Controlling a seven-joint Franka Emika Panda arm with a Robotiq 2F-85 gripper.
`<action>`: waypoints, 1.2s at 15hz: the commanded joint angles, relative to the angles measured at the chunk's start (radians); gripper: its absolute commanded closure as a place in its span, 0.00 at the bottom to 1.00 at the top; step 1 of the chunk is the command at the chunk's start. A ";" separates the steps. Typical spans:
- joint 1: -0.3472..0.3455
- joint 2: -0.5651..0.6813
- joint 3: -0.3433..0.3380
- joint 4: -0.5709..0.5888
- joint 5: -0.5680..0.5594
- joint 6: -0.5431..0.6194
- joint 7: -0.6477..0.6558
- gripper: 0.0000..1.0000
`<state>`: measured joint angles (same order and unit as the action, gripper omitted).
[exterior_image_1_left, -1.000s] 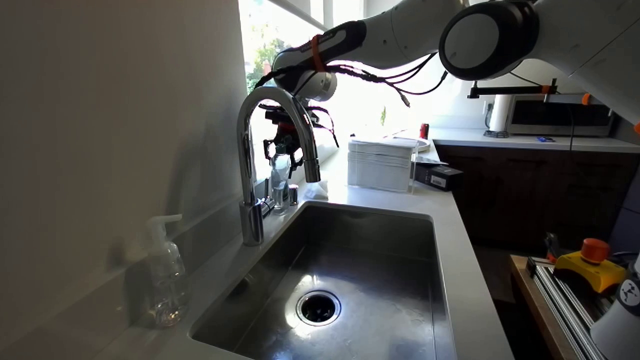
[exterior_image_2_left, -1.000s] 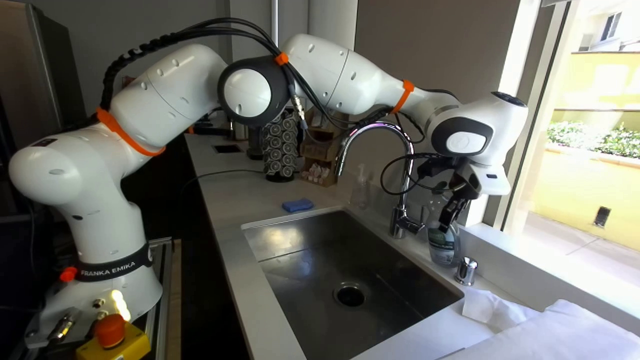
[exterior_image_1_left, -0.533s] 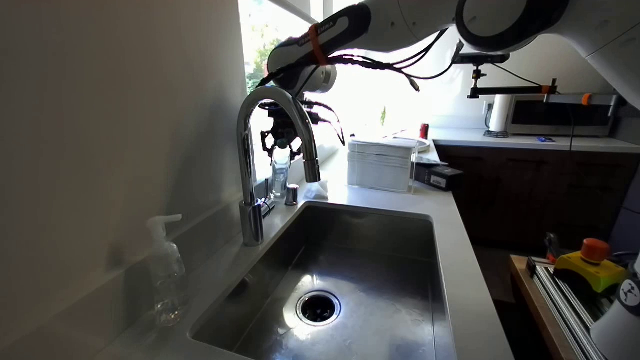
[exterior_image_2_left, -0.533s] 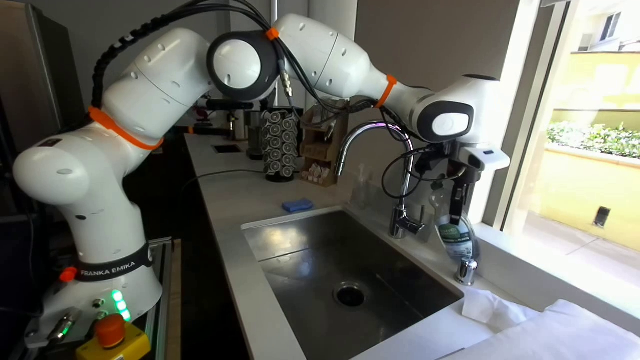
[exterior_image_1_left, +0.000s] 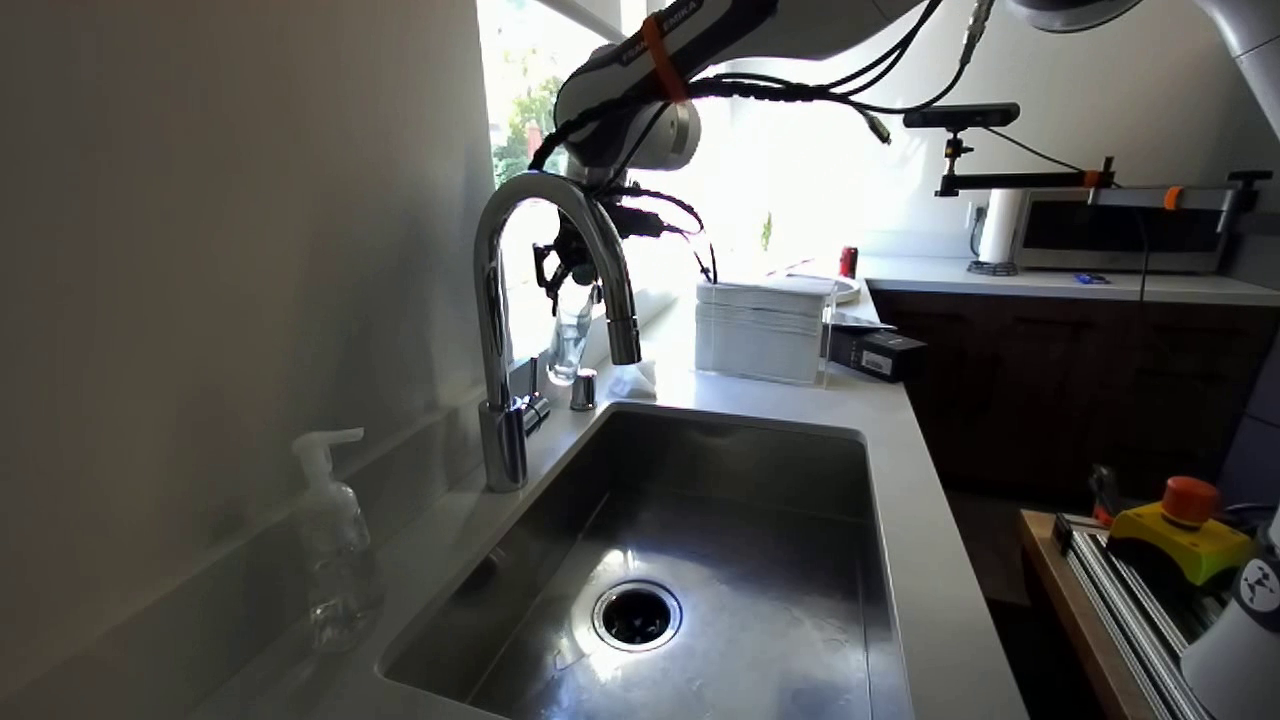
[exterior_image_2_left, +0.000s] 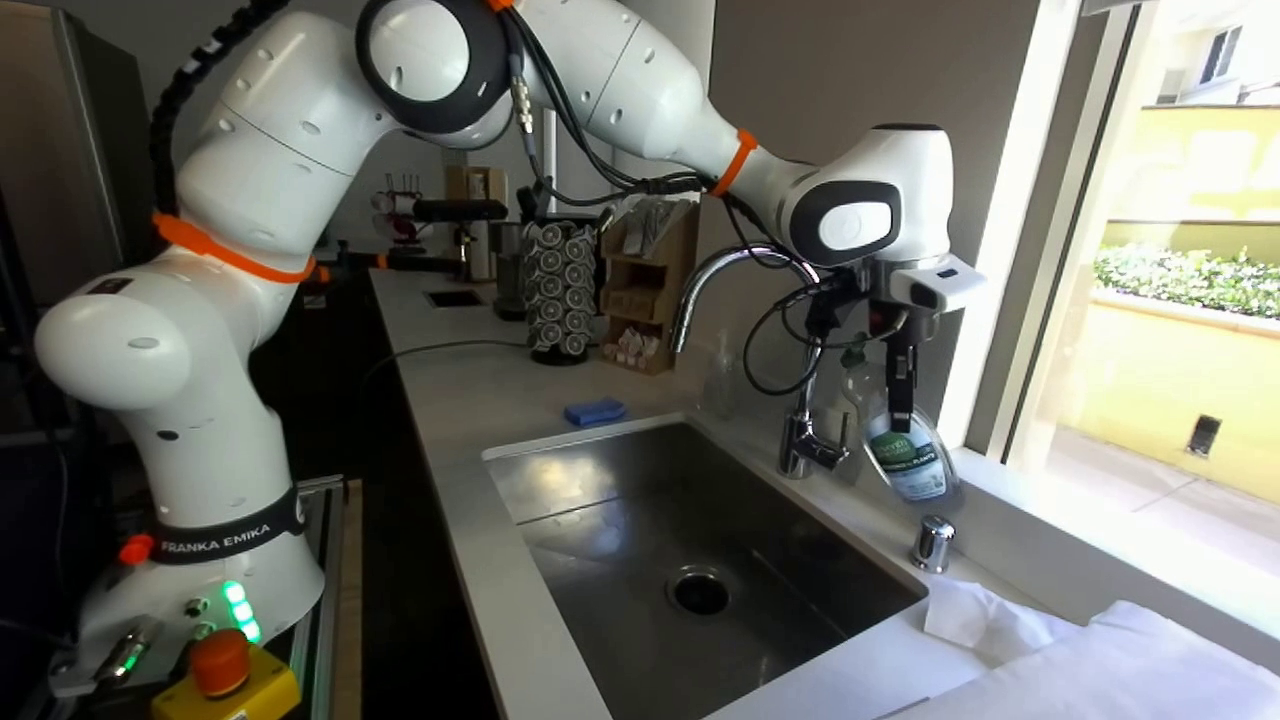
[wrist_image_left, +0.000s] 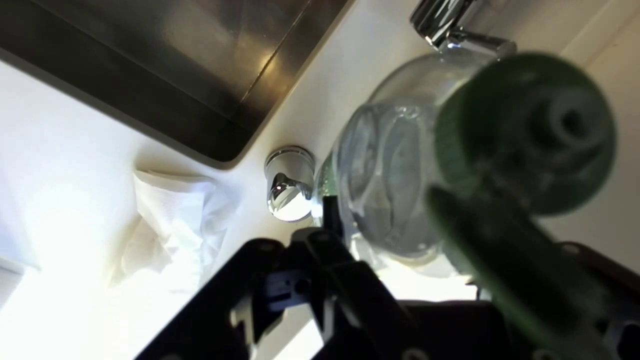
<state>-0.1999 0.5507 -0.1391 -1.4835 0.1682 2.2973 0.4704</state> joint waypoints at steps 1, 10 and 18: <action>0.063 -0.156 -0.041 -0.218 -0.068 0.127 -0.040 0.73; 0.203 -0.322 -0.183 -0.522 -0.441 0.503 0.067 0.73; 0.221 -0.319 -0.221 -0.540 -0.535 0.542 0.132 0.48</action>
<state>0.0211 0.2313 -0.3601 -2.0233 -0.3672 2.8397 0.6026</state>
